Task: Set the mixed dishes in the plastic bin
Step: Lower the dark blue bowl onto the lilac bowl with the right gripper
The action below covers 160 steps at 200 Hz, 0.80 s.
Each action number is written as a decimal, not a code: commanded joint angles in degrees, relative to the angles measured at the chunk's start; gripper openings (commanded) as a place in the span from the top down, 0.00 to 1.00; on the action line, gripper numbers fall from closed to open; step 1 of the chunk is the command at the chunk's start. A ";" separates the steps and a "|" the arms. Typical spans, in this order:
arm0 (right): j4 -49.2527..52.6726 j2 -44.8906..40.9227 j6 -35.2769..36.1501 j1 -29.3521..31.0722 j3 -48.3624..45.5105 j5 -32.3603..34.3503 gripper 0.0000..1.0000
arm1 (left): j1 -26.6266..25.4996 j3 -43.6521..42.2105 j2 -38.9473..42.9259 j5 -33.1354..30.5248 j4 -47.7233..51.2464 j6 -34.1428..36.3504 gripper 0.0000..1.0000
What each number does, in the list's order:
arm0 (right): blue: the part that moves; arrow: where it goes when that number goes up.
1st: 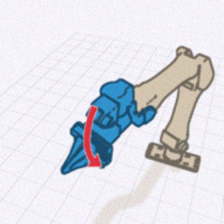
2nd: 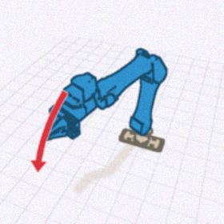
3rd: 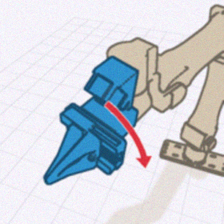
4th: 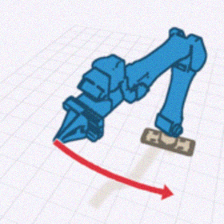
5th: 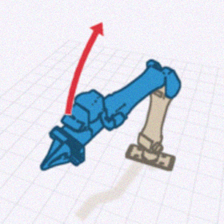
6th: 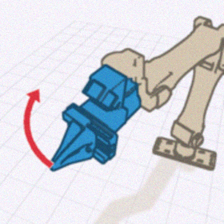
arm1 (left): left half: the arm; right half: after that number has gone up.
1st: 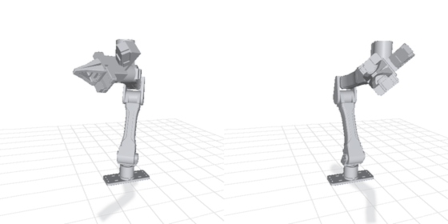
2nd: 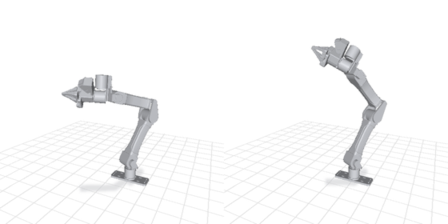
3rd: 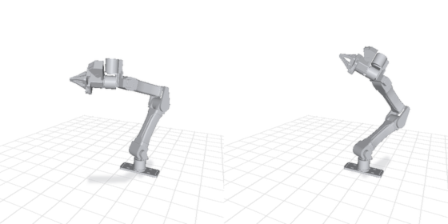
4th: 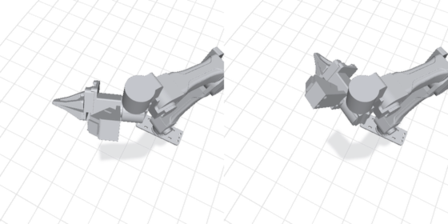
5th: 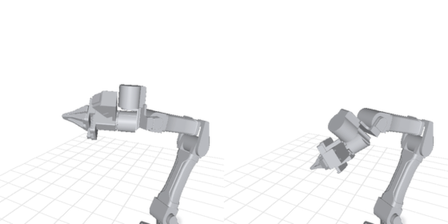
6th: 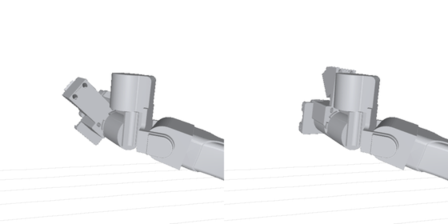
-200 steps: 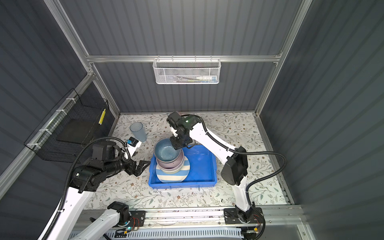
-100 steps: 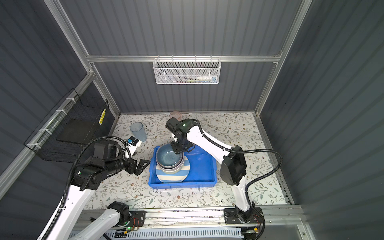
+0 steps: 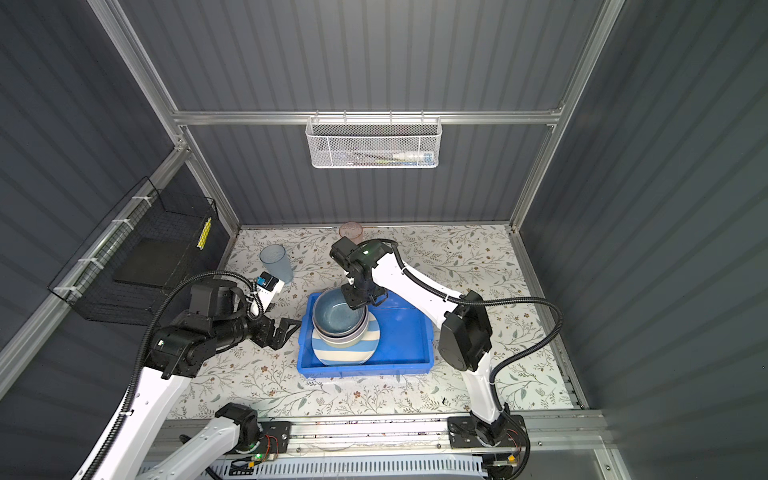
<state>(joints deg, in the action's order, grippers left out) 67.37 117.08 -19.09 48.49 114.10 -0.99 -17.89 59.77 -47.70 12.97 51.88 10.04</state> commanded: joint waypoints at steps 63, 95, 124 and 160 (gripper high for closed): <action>-1.27 -0.01 -1.54 0.65 -0.62 1.17 0.87 | 0.40 2.02 -0.91 -0.05 -0.20 -1.51 0.00; -1.38 -0.07 -1.83 0.73 -0.94 1.27 0.82 | 0.40 1.66 -0.61 -0.24 -0.76 -1.95 0.00; -1.55 -0.57 -1.91 0.73 -1.40 1.46 0.78 | 0.36 1.49 -0.86 -0.14 -1.01 -2.08 0.00; -1.77 -1.44 -2.07 0.73 -1.96 1.66 0.73 | 0.40 1.78 -1.42 -0.14 -1.19 -2.62 0.00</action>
<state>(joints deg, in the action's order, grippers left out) 64.97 117.32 -20.62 48.99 112.90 0.19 -17.89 60.18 -48.99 12.97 51.22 8.45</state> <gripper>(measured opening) 0.260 0.997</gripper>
